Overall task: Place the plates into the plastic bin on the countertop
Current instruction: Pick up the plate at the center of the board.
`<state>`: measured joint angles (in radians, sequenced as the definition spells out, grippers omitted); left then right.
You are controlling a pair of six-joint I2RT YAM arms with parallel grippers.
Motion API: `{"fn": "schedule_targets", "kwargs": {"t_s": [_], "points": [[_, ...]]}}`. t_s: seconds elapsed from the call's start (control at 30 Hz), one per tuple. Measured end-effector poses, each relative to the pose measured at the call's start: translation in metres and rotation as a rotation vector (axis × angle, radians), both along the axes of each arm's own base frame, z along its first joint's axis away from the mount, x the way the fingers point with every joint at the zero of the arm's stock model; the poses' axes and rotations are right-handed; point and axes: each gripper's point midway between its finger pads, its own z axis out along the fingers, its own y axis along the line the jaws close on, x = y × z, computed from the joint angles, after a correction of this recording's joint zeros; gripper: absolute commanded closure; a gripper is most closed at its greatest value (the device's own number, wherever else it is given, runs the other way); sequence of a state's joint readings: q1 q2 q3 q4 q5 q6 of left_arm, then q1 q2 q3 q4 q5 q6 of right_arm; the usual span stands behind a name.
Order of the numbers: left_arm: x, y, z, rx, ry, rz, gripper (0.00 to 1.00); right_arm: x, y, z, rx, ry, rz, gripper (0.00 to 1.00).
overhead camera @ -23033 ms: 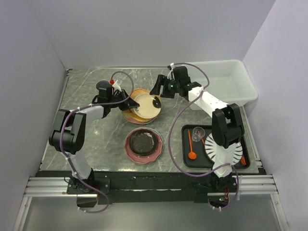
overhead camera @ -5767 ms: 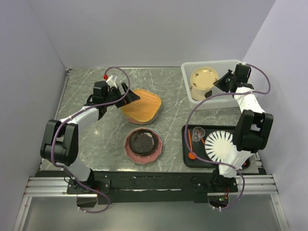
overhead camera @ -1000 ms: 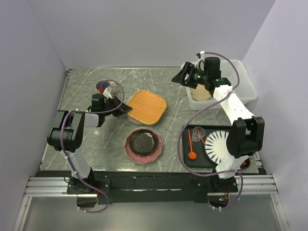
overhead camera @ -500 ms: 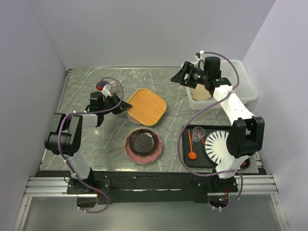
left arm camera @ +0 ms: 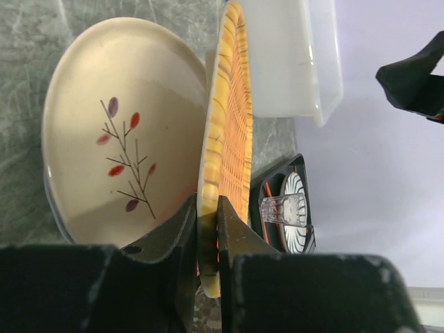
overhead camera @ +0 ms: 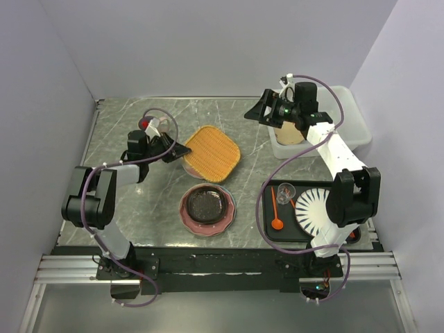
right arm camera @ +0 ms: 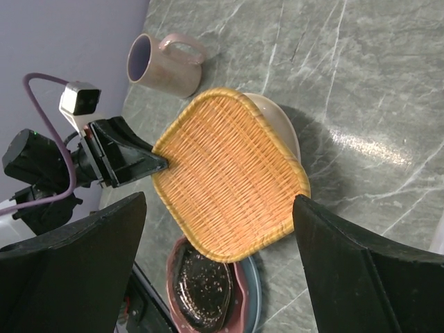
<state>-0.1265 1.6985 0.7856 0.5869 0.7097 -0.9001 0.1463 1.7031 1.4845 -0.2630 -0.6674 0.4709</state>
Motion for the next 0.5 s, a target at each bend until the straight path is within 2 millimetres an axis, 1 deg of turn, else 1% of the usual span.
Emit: {"fn": "schedule_targets", "kwargs": {"t_s": [0.07,0.2,0.37,0.5], "points": [[0.0,0.0,0.005,-0.004,-0.009,0.001,0.99,0.0,0.001,0.0,0.004,-0.001,0.008,0.07],[-0.001,0.0,0.021,-0.015,-0.047,0.002,0.99,0.001,0.004,-0.002,0.016,-0.004,0.024,0.07],[0.0,0.0,0.04,-0.065,-0.086,-0.004,0.99,0.001,0.007,-0.017,0.025,0.028,0.046,0.06],[0.001,0.001,0.055,-0.118,-0.112,-0.011,0.99,0.0,0.01,-0.023,0.034,0.048,0.066,0.05]]}}
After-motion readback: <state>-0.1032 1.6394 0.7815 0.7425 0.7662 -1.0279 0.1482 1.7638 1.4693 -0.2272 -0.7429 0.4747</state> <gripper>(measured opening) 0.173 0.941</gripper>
